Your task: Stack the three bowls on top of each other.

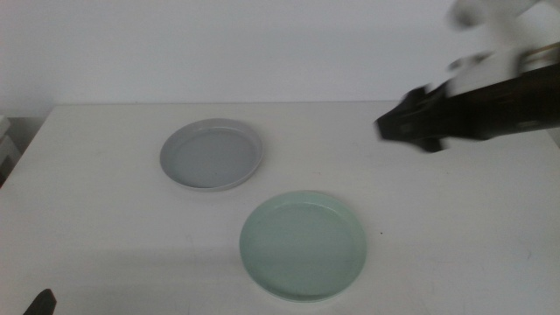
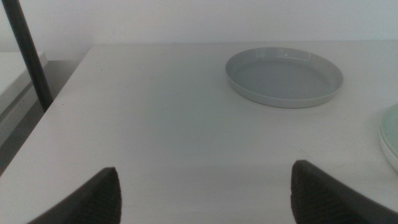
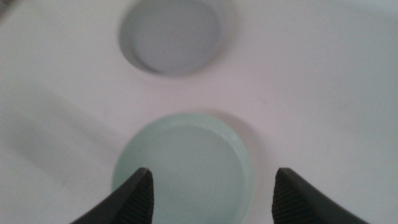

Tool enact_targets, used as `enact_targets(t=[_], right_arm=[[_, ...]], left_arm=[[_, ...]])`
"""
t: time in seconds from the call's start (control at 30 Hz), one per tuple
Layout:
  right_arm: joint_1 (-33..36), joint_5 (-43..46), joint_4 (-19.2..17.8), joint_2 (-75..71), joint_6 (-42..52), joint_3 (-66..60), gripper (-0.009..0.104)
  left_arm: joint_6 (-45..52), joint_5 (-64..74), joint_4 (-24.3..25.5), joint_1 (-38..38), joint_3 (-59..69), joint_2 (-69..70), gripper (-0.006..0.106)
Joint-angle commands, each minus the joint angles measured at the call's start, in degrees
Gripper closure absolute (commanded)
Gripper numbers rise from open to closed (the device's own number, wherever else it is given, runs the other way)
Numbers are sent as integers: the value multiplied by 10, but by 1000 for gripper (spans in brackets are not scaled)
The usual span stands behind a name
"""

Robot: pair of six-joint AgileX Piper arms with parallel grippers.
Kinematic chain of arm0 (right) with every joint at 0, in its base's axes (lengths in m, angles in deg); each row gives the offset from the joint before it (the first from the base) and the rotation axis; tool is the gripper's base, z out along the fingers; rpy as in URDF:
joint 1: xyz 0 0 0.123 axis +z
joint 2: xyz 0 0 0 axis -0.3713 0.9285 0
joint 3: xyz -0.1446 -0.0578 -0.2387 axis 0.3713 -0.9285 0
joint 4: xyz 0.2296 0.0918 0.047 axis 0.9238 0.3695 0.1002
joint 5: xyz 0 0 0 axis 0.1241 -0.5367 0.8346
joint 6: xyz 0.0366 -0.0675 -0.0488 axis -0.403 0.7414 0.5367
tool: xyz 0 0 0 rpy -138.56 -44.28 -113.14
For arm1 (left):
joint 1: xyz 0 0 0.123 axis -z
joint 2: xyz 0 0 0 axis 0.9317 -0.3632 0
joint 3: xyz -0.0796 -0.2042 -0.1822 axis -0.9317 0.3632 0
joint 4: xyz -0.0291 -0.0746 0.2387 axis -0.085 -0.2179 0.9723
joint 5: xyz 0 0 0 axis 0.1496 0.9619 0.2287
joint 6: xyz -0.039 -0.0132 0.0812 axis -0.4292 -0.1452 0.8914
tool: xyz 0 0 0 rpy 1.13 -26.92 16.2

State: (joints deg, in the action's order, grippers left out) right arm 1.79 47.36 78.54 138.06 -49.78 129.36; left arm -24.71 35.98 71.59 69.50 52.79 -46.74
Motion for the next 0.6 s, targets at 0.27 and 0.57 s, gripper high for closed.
enact_targets(t=[0.27, 0.57], right_arm=[[0, -113, -49, -249, -11, -4, 46], [0, -127, -97, -426, -46, -67, 46]], left_arm=[[-5, -42, -4, 1, -3, 7, -4], [-5, -42, -4, 1, -3, 7, -4]])
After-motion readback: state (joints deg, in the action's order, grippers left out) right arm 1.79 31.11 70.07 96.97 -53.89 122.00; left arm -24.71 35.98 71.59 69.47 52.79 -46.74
